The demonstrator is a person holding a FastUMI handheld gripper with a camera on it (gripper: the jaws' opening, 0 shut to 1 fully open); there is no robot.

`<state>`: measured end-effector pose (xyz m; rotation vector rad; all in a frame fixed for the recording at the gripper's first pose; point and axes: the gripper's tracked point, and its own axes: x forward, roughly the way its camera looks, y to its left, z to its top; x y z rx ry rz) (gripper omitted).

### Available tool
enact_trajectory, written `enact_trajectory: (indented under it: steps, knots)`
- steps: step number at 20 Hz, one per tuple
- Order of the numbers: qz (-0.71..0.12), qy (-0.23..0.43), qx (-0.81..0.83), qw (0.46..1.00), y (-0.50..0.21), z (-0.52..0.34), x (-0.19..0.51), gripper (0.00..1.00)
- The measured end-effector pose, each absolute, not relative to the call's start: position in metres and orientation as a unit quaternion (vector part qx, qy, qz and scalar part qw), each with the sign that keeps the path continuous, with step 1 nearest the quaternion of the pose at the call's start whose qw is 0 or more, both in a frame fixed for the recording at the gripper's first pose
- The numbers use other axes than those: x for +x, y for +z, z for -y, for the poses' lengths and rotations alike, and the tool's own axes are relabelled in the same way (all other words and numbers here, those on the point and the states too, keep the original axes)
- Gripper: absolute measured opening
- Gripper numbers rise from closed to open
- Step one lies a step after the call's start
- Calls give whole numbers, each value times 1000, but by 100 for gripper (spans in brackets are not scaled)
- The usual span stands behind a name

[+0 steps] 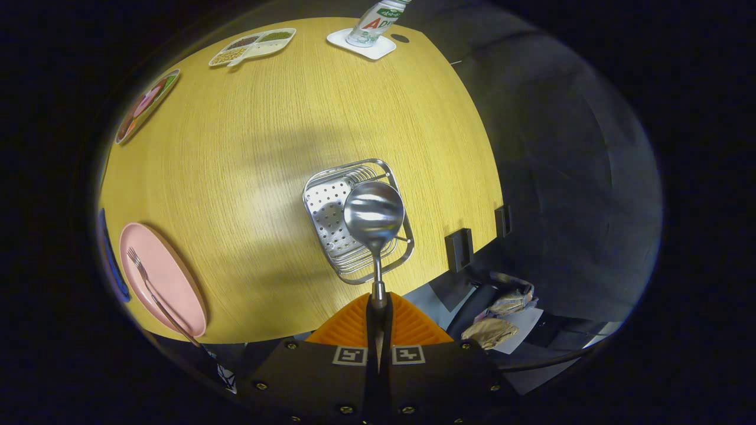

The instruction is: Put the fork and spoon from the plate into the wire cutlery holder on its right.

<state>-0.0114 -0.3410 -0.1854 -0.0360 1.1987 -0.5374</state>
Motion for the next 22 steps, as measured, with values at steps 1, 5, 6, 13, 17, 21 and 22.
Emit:
enact_trajectory:
  steps: [1, 5, 6, 13, 17, 21, 22]
  knots:
    - [-562, -248, -23, 789, -186, 343, -11, 1]
    - [-578, -232, -46, 781, -188, 344, -6, 1]
    - [-580, -231, -50, 780, -189, 344, -4, 1]
    - [-588, -234, -64, 772, -187, 347, -2, 3]
    - [-589, -237, -72, 770, -185, 350, -4, 8]
    - [-580, -244, -79, 773, -178, 351, -4, 18]
    - [-576, -244, -77, 776, -180, 350, -5, 30]
